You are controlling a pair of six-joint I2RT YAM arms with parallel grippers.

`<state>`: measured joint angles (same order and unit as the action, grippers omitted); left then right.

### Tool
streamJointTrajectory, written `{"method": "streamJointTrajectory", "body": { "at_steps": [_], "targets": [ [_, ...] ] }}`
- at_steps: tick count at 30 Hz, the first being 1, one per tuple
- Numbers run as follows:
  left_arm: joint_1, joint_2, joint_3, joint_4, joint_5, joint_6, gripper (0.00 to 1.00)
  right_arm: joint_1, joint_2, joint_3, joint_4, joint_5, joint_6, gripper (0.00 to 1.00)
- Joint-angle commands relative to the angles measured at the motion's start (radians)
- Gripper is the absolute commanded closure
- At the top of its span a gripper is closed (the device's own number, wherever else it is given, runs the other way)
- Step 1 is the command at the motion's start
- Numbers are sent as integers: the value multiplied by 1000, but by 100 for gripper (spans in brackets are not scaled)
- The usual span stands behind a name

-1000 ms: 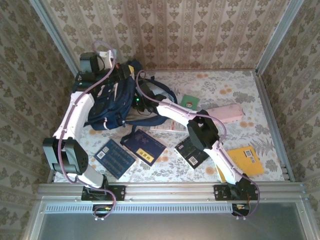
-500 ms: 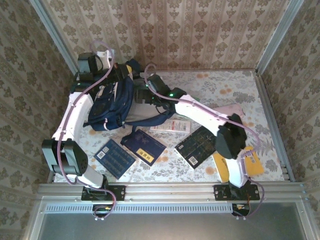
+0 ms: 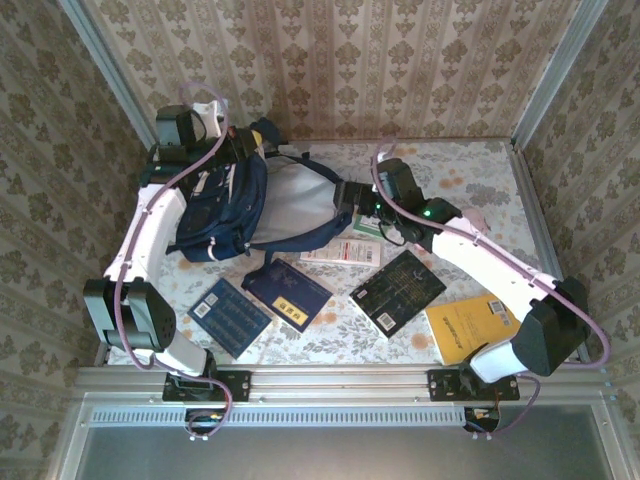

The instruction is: Pack the student bag

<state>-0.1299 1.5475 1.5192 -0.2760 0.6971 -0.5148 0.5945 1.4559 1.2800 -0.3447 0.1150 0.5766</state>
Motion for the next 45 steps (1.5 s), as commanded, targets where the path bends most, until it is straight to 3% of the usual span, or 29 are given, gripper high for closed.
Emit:
{"method": "streamJointTrajectory", "body": {
  "at_steps": [1, 7, 12, 20, 22, 27, 33, 39, 45],
  "targets": [
    [13, -60, 21, 27, -46, 45, 100, 79, -18, -33, -36, -50, -134, 0],
    [48, -54, 18, 14, -90, 31, 100, 196, -4, -91, -4, -71, -219, 1],
    [82, -43, -1, 56, -65, -20, 100, 284, 116, -59, 3, -208, -265, 5],
    [101, -39, -5, 58, -69, -23, 100, 377, 402, 176, -232, -29, -320, 0],
    [108, -39, -8, 61, -71, -30, 100, 349, 426, 209, -279, 18, -324, 0],
    [110, -30, -14, 82, -61, -54, 100, 183, 414, 214, -315, -34, -245, 0],
    [110, -26, -16, 97, -25, -70, 100, -36, 496, 328, -433, 49, 86, 0],
    [110, -28, -17, 100, -22, -71, 100, -123, 675, 560, -610, 141, 294, 0],
    [110, -22, -18, 107, -14, -79, 100, -184, 788, 673, -652, 120, 377, 0]
  ]
}}
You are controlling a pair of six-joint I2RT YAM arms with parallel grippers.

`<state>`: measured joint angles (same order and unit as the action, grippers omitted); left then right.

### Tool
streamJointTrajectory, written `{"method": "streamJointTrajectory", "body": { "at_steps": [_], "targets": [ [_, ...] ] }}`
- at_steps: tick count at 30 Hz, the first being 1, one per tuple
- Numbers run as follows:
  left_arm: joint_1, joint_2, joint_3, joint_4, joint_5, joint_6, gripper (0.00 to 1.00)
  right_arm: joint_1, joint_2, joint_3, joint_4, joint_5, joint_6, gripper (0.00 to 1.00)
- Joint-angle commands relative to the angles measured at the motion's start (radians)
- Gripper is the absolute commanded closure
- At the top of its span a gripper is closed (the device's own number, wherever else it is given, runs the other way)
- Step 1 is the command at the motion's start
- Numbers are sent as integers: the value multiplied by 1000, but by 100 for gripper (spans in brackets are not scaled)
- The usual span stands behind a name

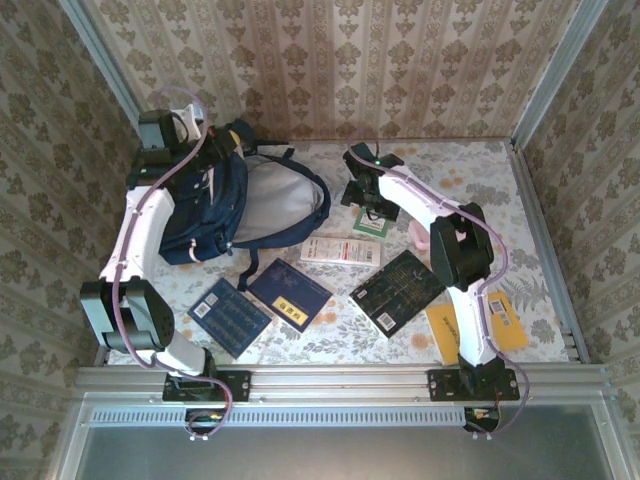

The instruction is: Pack the student bag

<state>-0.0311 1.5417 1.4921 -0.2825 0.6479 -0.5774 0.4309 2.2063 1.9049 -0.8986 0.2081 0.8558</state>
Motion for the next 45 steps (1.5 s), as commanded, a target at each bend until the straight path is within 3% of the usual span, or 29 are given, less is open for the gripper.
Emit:
{"method": "streamJointTrajectory", "body": {
  "at_steps": [1, 14, 25, 27, 35, 45],
  "targets": [
    [11, -14, 10, 116, 37, -19, 100, -25, 52, 62, -106, 25, 102, 0],
    [13, -11, 4, 131, 49, -33, 100, -35, 243, 234, -193, 9, 52, 1],
    [17, -8, 2, 138, 54, -39, 100, -59, 310, 188, -193, -44, 10, 0],
    [16, -8, 1, 138, 55, -38, 100, -60, 318, 191, -190, -57, -6, 5],
    [16, -12, 0, 143, 56, -40, 100, -59, 223, 134, -147, -64, -32, 12],
    [16, -13, -3, 151, 65, -46, 100, -61, 21, 32, -93, -38, -59, 13]
  ]
}}
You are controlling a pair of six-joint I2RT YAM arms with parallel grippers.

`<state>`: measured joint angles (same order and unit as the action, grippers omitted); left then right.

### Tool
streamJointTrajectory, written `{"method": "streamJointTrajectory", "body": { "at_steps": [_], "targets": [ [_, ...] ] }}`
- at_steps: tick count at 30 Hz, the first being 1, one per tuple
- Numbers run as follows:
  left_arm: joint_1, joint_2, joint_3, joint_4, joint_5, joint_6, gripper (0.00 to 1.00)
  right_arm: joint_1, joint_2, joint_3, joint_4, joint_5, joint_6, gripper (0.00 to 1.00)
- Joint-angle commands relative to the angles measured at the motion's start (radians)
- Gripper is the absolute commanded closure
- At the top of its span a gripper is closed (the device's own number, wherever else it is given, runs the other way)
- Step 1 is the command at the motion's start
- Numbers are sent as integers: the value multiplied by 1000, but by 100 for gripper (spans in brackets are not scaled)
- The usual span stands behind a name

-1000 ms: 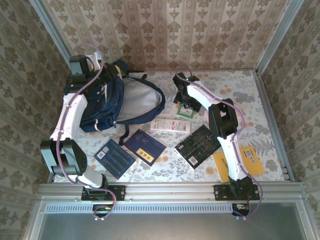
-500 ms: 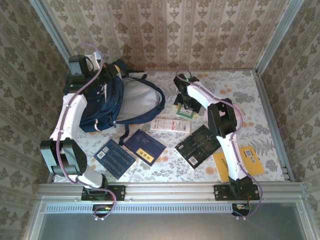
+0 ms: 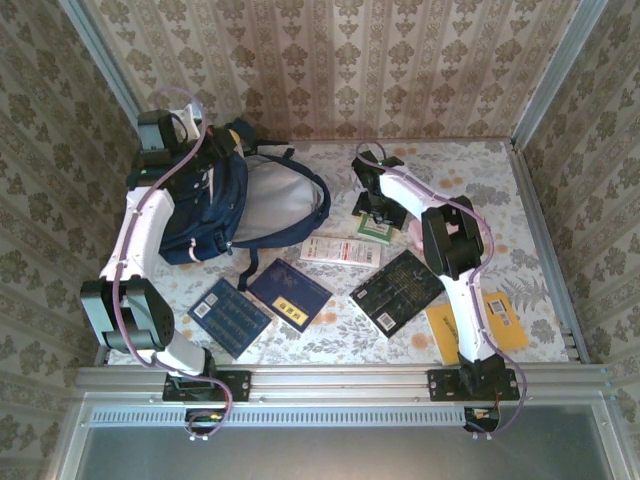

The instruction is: Pack the student bag

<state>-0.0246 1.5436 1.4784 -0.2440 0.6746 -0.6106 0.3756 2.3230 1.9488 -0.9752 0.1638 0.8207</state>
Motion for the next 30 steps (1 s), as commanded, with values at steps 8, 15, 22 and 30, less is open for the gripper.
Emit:
{"method": "streamJointTrajectory", "body": {
  "at_steps": [8, 15, 22, 30],
  "targets": [
    [-2, -14, 11, 108, 36, -4, 100, -6, -194, -70, 2, 55, -66, 13],
    [-23, -9, 21, 98, 40, 12, 100, -3, -323, -175, 74, 99, -147, 13],
    [-58, -2, 39, 75, 50, 47, 100, 17, -511, -357, 257, 68, -391, 14],
    [-150, 36, 78, -13, 21, 135, 100, 32, -702, -524, 403, -72, -541, 17]
  ]
}}
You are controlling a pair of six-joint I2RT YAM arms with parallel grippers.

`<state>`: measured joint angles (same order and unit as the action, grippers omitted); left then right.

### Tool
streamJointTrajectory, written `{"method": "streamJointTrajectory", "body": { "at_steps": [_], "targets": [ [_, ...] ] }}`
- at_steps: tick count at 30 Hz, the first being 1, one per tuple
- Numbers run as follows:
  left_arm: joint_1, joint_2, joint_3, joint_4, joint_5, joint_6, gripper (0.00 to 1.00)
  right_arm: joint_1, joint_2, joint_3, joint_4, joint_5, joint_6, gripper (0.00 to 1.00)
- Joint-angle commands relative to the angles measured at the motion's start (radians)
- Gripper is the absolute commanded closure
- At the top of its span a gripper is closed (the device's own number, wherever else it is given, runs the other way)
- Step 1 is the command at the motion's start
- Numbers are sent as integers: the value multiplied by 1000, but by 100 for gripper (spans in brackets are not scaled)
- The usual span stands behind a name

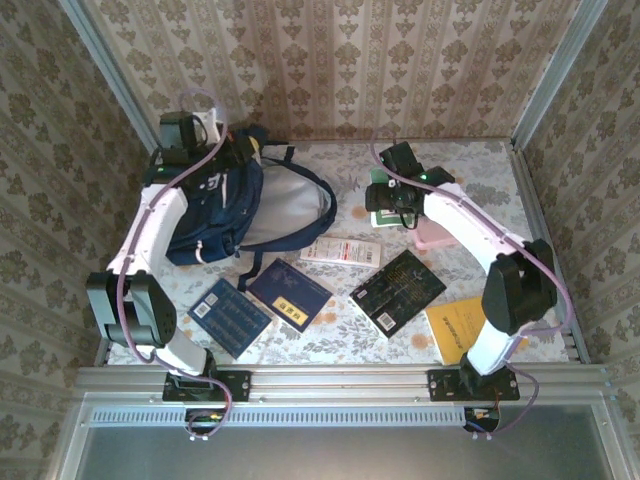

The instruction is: Pack the student bag

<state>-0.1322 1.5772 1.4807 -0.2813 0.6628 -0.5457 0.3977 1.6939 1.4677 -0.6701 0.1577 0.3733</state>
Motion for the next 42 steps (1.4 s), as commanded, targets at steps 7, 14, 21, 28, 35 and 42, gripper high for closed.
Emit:
{"method": "streamJointTrajectory", "body": {
  "at_steps": [7, 14, 21, 28, 35, 42],
  "targets": [
    [-133, 58, 179, -159, -48, 144, 44, 49, -172, -125, 172, -136, -128, 17],
    [-225, 123, 260, -238, 72, 115, 27, 146, -292, -250, 279, -157, -197, 17],
    [-267, 183, 221, -144, 307, 24, 24, 173, -374, -329, 337, -203, -217, 16],
    [-318, 211, 177, -90, 375, -11, 29, 174, -399, -361, 358, -229, -222, 16],
    [-391, 220, 127, -68, 398, -5, 31, 172, -387, -350, 368, -206, -231, 16],
    [-395, 211, 63, -59, 380, 6, 49, 170, -373, -340, 395, -217, -222, 16]
  ]
}}
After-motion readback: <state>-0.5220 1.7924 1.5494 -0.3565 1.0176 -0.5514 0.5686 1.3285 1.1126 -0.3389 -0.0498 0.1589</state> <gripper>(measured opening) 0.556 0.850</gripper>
